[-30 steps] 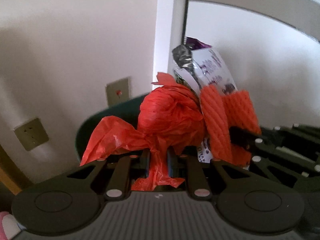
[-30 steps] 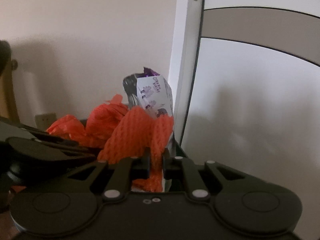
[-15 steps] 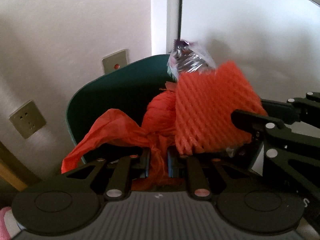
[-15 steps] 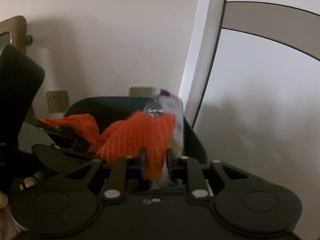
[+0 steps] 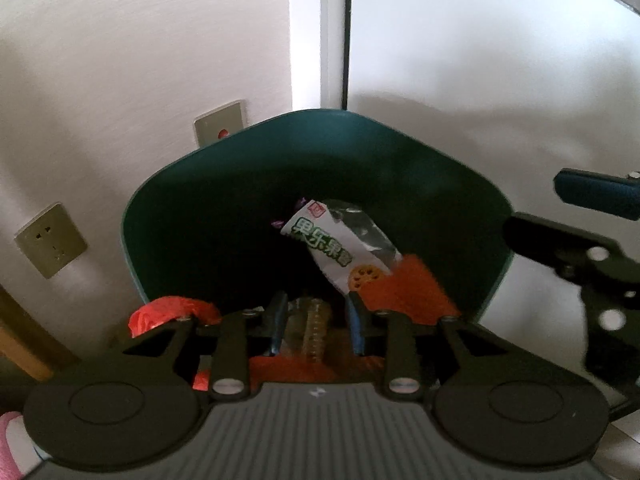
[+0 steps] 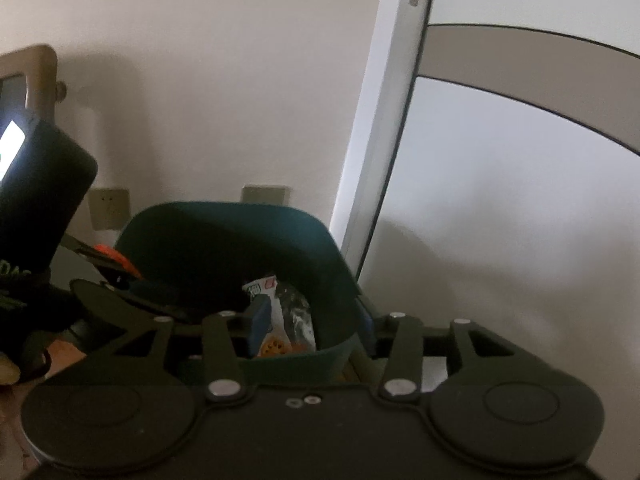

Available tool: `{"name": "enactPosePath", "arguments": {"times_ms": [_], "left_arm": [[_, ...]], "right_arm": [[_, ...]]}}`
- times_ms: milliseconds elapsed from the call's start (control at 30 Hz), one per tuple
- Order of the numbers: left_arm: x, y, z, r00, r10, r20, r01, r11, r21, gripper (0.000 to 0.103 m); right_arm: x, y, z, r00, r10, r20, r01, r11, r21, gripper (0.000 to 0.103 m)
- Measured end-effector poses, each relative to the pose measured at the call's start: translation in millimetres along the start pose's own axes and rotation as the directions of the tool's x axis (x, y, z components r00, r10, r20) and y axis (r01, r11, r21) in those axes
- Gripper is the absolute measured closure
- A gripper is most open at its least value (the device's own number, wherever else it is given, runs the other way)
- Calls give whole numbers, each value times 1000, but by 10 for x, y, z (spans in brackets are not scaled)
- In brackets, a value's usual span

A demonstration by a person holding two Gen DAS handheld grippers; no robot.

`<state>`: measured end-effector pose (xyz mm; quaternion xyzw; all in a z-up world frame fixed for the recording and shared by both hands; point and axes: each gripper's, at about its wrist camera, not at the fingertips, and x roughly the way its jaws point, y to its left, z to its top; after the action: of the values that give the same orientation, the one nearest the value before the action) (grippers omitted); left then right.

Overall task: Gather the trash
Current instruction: 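Open the left tool over the teal bin while the right tool releases the net and wrapper into it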

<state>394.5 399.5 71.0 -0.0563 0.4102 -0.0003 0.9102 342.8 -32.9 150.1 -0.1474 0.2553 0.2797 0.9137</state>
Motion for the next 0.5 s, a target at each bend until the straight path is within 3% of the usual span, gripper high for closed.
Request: {"name": "enactPosePath", "arguments": {"times_ms": [67,100,133,500], "left_arm": [[-23,-15,-6,1000,10,9,-10,1000,4,58],[-59,-25,-7,1000,12,21,-12,1000,2,36],[-86,-25,-18,999,13,40,-13,1000,-2,23],[-727,-74,-148,990,8,144,1,998,-65,22]], "right_arm": [[-101,-36,-1,1000,-7,13,7,1000,9,57],[-153,-53,-4,1000,-8,18,7,1000,15,56],[-203,-68,-10,1000,-7,22,6,1000,22,55],[-809,-189,-156,997,6,76,-15,992,124,47]]}}
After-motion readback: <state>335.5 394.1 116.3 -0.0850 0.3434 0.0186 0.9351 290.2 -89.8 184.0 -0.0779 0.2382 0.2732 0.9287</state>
